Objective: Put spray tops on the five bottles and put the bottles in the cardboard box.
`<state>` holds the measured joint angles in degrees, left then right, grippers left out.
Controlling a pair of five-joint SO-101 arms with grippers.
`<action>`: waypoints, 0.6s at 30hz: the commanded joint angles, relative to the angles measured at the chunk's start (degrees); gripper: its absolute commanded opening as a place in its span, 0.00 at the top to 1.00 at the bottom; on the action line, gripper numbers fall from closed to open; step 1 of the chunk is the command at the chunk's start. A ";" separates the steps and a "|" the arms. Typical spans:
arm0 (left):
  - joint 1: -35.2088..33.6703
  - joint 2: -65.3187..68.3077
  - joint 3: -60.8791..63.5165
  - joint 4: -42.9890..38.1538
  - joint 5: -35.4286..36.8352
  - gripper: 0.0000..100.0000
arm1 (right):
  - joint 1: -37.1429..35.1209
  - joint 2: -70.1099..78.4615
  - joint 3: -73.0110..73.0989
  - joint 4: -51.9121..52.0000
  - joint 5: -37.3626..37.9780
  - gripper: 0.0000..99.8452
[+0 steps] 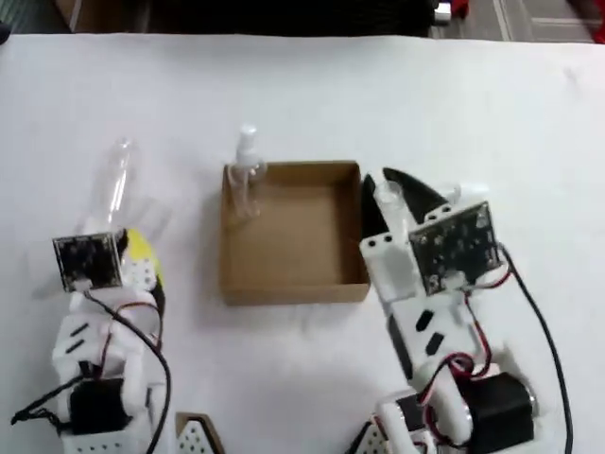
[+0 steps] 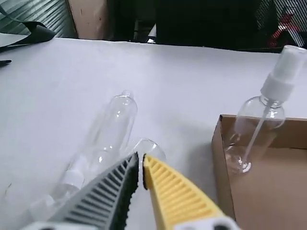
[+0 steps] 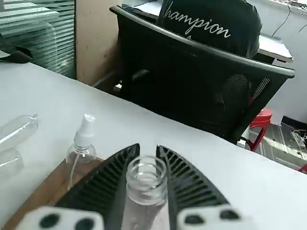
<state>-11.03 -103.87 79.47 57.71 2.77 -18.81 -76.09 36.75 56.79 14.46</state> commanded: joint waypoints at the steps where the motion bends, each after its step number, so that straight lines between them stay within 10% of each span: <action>1: 4.53 -0.84 -10.20 7.47 -0.35 0.97 | -0.48 -2.15 -0.09 -1.36 -0.79 0.98; 9: 17.89 -0.84 -12.22 9.76 -0.44 0.69 | -4.44 -2.24 1.93 -5.85 -2.29 0.98; 18: 43.74 -0.84 -1.85 -2.81 -0.44 0.73 | -5.93 -1.27 12.04 -14.02 -6.51 0.98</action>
<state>27.21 -104.84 74.64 60.53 2.77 -23.82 -76.09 48.79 45.10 11.30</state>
